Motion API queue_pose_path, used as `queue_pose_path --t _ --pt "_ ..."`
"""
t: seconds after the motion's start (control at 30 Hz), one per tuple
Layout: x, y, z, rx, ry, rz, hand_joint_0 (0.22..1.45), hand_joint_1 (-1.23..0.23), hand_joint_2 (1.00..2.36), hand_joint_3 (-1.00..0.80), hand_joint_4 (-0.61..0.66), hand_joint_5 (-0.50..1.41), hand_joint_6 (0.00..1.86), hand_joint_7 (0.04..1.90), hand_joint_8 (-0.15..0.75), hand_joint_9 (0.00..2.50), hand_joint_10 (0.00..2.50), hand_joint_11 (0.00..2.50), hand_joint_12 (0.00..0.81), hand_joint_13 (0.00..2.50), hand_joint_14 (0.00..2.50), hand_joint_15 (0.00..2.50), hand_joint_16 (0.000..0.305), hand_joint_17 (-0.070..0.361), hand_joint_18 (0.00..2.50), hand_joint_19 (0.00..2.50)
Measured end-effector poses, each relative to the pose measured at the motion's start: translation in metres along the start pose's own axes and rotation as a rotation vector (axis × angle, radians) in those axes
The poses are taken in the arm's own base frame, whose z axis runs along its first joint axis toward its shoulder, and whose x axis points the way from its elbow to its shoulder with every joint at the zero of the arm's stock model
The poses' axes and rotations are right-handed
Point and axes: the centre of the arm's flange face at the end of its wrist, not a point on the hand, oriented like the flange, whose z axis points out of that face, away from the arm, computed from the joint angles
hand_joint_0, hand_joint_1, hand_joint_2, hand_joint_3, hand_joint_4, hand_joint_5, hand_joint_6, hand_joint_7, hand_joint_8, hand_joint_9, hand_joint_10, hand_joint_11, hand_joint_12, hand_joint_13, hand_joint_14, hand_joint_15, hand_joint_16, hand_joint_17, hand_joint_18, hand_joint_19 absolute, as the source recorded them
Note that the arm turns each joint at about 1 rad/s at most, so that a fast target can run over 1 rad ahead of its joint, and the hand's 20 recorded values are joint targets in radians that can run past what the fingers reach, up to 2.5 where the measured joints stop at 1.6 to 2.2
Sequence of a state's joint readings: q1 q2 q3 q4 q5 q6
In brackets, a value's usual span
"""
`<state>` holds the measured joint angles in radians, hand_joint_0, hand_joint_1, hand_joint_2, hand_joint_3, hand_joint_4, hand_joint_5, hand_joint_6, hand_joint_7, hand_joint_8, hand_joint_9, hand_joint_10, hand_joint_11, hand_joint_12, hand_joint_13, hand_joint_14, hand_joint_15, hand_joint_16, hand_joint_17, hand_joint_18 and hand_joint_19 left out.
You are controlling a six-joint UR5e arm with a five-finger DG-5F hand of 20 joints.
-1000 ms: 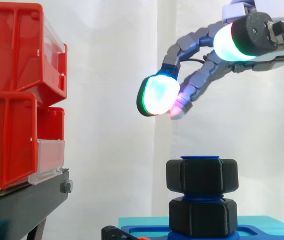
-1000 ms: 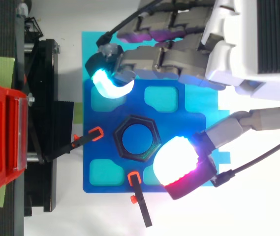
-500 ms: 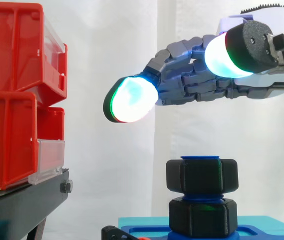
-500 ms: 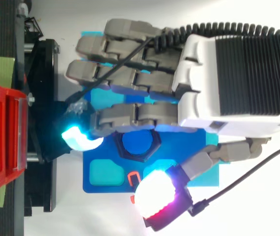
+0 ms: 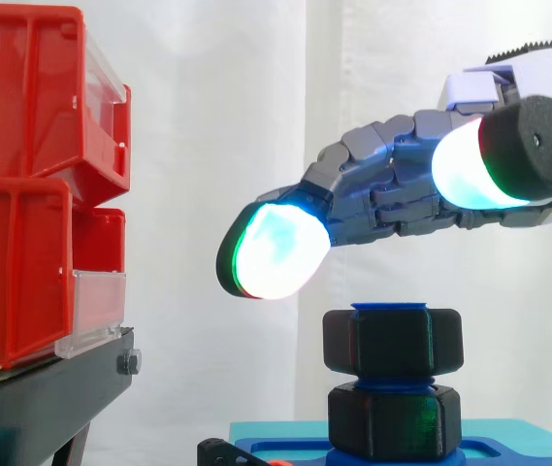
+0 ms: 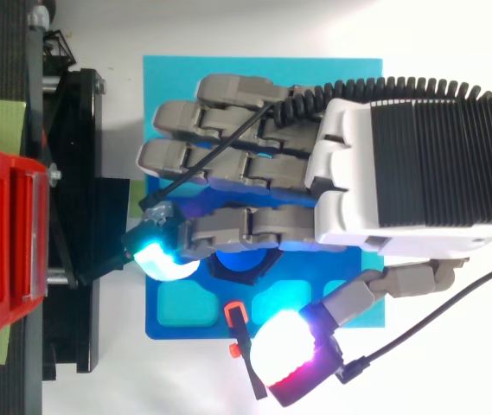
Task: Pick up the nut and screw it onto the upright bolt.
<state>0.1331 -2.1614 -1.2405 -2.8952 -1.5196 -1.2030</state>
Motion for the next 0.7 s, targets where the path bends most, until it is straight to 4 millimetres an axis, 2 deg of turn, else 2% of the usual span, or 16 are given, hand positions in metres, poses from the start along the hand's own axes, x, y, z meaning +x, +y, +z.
queue_pose_path --t 0.53,0.67,0.7 --pt "0.012 -0.01 -0.005 0.008 0.003 -0.014 0.42 -0.34 1.0 -0.5 0.06 -0.15 0.5 0.67 0.19 0.19 0.0 0.0 0.363 0.0 0.0 0.0 0.059 0.132 0.0 0.0" --pt "0.012 -0.011 -0.005 0.009 0.004 -0.015 0.43 -0.29 1.0 -0.5 0.1 -0.14 0.5 0.71 0.199 0.25 0.0 0.0 0.362 0.0 0.0 0.0 0.057 0.128 0.0 0.0" --pt "0.012 -0.011 -0.006 0.01 0.005 -0.015 0.45 -0.23 1.0 -0.5 0.12 -0.13 0.5 0.75 0.204 0.32 0.0 0.0 0.356 0.0 0.0 0.0 0.053 0.118 0.0 0.0"
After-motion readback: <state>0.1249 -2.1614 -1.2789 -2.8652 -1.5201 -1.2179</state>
